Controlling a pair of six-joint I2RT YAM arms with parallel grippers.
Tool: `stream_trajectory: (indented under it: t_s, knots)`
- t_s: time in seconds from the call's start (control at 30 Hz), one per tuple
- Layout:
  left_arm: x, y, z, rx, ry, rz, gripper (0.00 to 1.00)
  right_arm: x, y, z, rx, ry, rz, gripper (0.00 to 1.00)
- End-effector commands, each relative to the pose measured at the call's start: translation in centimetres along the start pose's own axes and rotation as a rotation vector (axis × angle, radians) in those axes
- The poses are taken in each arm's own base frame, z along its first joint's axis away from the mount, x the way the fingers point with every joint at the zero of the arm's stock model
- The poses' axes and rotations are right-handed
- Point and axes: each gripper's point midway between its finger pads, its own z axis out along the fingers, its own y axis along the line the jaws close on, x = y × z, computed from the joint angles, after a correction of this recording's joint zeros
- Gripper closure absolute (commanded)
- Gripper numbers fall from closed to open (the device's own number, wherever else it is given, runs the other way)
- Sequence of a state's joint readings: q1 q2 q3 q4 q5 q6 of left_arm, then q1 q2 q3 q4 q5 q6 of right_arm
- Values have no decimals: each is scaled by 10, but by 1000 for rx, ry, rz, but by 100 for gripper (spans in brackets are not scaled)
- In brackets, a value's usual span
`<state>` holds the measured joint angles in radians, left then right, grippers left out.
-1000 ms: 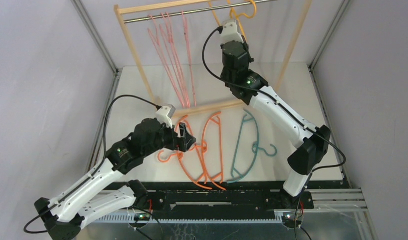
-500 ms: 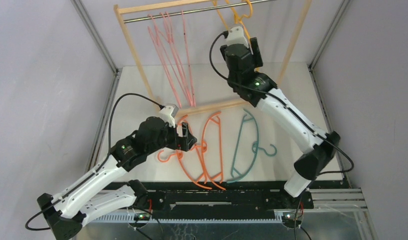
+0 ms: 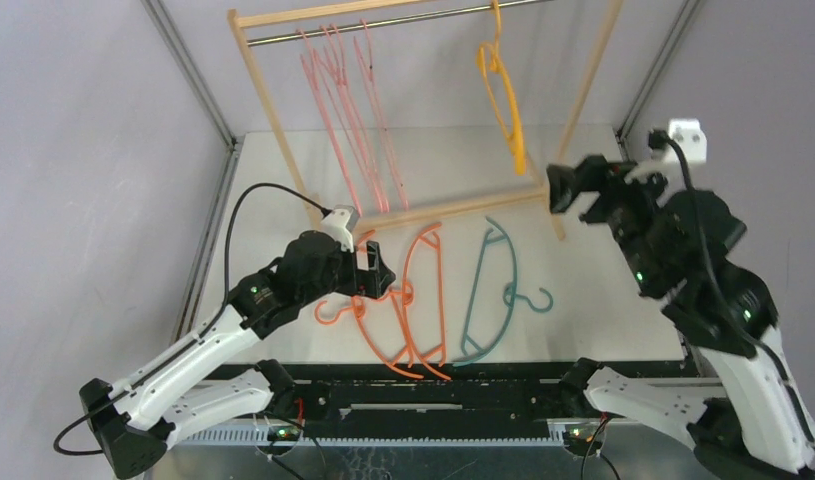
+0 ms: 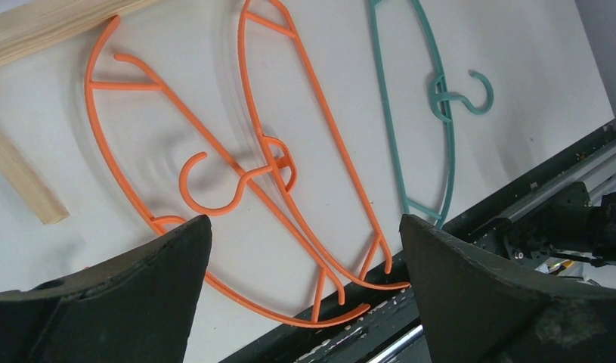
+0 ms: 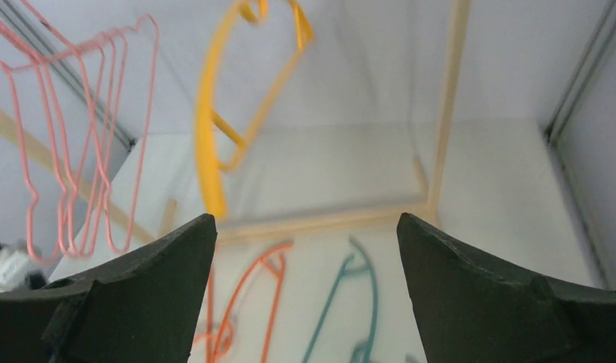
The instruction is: Organize the hangers
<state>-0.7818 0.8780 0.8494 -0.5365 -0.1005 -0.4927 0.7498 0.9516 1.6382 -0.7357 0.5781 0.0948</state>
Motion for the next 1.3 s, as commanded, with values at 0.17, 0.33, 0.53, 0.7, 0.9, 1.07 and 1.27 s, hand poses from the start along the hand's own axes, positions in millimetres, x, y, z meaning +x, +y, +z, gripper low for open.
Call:
stream_trajectory:
  t_s: [0.17,0.33,0.53,0.7,0.9,1.07,1.27]
  knots:
    - [-20,-6,2,20,-92,-61,1,228,-22,-53,259,644,142,16]
    - [-20,-8,4,27,-91,-65,2,301,-15,-63,341,765,372,25]
    - [-20,-12,7,44,-81,-68,2,380,-7,-66,406,930,476,26]
    - [-19,-12,7,47,-79,-67,2,415,4,-56,366,986,467,28]
    - [-17,-12,8,51,-74,-62,2,449,2,-48,420,1025,434,28]
    - [-16,-10,4,49,-82,-66,2,473,3,-49,438,1077,410,28]
    - [-13,-7,1,45,-87,-73,2,496,-8,-59,491,1105,423,68]
